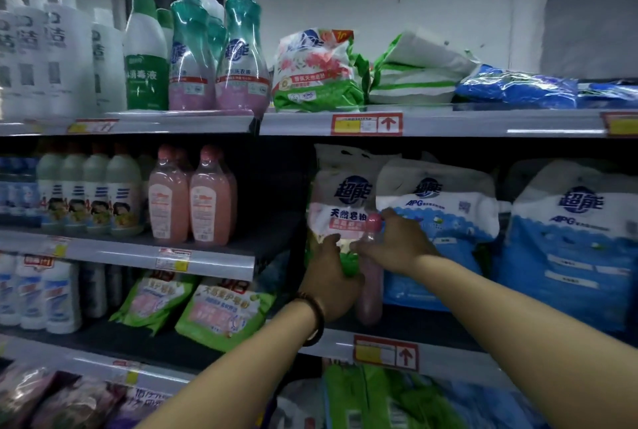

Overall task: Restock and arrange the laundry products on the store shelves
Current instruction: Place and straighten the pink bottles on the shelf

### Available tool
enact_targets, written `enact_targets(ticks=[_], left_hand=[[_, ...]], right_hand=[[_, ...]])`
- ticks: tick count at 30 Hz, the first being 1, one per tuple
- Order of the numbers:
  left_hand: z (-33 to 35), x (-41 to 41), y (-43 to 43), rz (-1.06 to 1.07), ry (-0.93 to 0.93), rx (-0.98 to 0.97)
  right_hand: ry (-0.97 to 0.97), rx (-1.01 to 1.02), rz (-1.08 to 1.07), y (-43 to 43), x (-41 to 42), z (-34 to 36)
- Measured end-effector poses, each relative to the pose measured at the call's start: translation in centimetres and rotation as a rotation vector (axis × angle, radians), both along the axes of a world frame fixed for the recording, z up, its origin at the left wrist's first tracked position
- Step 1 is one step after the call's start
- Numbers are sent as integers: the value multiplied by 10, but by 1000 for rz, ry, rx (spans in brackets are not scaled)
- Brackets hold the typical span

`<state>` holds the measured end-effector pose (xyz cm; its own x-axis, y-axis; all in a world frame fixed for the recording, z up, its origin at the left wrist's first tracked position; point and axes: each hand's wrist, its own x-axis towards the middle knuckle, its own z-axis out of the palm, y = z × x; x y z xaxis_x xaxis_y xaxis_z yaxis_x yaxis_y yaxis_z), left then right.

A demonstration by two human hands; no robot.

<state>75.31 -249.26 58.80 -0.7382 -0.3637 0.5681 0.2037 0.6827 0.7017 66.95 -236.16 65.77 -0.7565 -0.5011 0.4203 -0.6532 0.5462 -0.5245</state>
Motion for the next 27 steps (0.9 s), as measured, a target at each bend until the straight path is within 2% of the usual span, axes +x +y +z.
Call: enact_targets(ticks=[2, 4, 6, 9, 13, 18, 23, 25, 27], left_hand=[[-5, -3, 8, -77, -87, 130], [-13, -7, 9, -51, -204, 125], [-23, -12, 8, -17, -239, 93], [-30, -14, 12, 28, -202, 122], [-22, -13, 19, 112, -74, 194], [-7, 0, 0, 78, 21, 113], [22, 28, -23, -86, 64, 297], [30, 37, -37, -181, 117, 385], [38, 44, -51, -216, 156, 434]], right_hand=[[-8, -41, 40, -4, -1, -7], [17, -59, 60, -6, -3, -10], [21, -99, 77, -7, -6, -10], [29, -156, 114, -12, -4, -9], [92, -107, 115, -21, 6, -4], [71, -108, 81, -11, 5, 19], [-257, -52, 362, -3, 1, 26], [-304, -32, 450, -6, 2, 19], [-337, -135, 515, -14, 6, 11]])
